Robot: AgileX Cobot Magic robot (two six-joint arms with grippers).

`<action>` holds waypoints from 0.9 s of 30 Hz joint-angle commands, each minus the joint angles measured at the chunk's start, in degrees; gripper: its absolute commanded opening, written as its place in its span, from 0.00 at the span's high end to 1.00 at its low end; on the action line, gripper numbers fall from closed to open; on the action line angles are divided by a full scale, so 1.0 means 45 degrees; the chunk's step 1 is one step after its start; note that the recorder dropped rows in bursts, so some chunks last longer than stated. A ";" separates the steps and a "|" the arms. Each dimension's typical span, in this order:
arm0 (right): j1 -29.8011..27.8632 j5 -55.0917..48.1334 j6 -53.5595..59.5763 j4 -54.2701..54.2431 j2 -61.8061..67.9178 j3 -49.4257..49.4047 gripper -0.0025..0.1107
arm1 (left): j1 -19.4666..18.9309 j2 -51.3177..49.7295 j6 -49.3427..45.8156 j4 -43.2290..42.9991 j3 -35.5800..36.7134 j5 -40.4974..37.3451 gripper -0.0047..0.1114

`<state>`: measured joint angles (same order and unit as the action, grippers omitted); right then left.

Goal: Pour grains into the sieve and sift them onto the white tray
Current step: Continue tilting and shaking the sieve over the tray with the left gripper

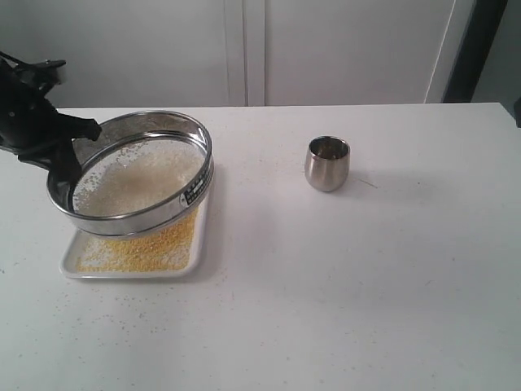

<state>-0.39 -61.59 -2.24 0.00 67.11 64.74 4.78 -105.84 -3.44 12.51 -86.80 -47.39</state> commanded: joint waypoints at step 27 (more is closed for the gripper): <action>-0.0062 0.0115 0.0001 0.0000 -0.0039 -0.0044 0.98 | 0.1744 0.1430 0.2220 -0.2118 -0.0002 -0.0860 0.96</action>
<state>-0.39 -61.59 -2.24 0.00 67.11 64.74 11.07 -100.39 7.54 0.00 -86.80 -50.53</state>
